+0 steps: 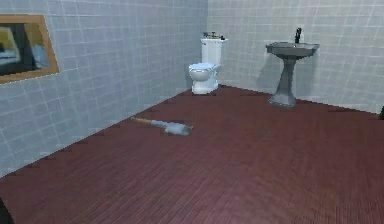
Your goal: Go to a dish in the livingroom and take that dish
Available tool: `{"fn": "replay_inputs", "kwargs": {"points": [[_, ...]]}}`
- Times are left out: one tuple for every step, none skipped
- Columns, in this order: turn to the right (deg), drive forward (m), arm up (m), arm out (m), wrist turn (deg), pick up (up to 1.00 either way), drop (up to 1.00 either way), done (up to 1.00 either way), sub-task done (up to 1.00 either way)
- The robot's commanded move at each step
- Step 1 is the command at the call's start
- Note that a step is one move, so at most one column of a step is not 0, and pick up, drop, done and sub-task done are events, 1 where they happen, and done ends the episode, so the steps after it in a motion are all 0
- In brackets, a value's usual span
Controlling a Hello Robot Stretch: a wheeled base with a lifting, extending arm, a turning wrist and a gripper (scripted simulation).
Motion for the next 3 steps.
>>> {"fn": "replay_inputs", "kwargs": {"points": [[0.0, 0.35, 0.0, 0.0, 0.0, 0.0, 0.0, 0.0, 0.0], [45.0, 0.0, 0.0, 0.0, 0.0, 0.0, 0.0, 0.0, 0.0], [45.0, 0.0, 0.0, 0.0, 0.0, 0.0, 0.0, 0.0, 0.0]]}}
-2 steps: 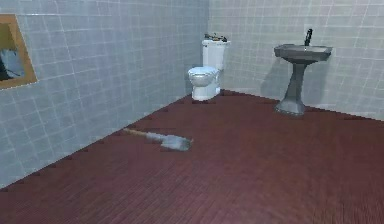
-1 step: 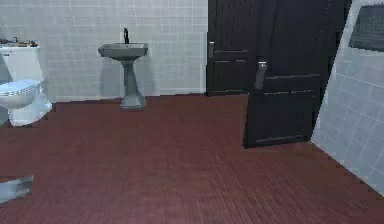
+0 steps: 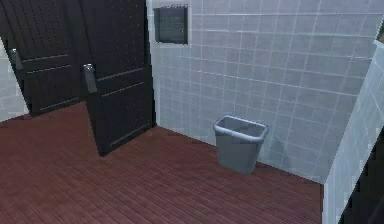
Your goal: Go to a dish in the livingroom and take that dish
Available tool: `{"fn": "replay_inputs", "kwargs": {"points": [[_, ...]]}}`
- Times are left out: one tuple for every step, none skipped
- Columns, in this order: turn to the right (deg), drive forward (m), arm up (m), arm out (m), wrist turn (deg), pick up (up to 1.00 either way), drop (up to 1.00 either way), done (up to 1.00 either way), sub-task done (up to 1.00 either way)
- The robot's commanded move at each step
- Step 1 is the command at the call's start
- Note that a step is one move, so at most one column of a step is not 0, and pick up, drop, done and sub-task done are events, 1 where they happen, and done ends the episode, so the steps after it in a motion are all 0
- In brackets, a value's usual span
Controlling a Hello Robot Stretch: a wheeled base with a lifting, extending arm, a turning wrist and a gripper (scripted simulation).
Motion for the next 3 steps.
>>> {"fn": "replay_inputs", "kwargs": {"points": [[9.0, 0.0, 0.0, 0.0, 0.0, 0.0, 0.0, 0.0, 0.0], [0.0, 0.25, 0.0, 0.0, 0.0, 0.0, 0.0, 0.0, 0.0], [-45.0, 0.0, 0.0, 0.0, 0.0, 0.0, 0.0, 0.0, 0.0]]}}
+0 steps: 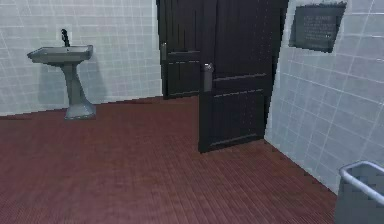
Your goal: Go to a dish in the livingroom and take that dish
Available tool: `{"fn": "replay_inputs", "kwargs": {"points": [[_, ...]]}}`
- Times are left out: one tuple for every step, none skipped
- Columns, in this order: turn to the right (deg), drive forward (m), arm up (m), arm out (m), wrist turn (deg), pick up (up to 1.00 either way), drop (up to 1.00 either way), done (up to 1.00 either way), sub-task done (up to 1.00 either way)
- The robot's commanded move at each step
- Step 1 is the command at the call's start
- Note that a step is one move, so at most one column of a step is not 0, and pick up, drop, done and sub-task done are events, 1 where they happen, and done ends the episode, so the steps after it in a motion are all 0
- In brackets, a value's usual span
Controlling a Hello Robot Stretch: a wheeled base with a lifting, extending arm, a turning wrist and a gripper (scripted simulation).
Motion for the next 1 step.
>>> {"fn": "replay_inputs", "kwargs": {"points": [[-9.0, 0.0, 0.0, 0.0, 0.0, 0.0, 0.0, 0.0, 0.0]]}}
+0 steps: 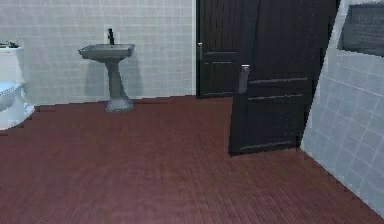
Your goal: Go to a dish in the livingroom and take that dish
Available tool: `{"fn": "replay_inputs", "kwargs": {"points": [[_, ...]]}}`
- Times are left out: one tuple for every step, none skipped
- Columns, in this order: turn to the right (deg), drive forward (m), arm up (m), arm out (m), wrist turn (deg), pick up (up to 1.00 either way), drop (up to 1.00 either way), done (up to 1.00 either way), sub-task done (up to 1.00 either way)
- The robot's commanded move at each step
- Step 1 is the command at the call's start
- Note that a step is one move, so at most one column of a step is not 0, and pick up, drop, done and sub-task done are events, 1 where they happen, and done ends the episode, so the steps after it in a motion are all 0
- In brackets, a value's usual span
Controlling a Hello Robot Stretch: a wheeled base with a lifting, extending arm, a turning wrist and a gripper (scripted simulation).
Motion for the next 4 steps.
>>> {"fn": "replay_inputs", "kwargs": {"points": [[0.0, 1.0, 0.0, 0.0, 0.0, 0.0, 0.0, 0.0, 0.0], [0.0, 1.0, 0.0, 0.0, 0.0, 0.0, 0.0, 0.0, 0.0], [-3.0, 0.0, 0.0, 0.0, 0.0, 0.0, 0.0, 0.0, 0.0], [0.0, 0.4, 0.0, 0.0, 0.0, 0.0, 0.0, 0.0, 0.0]]}}
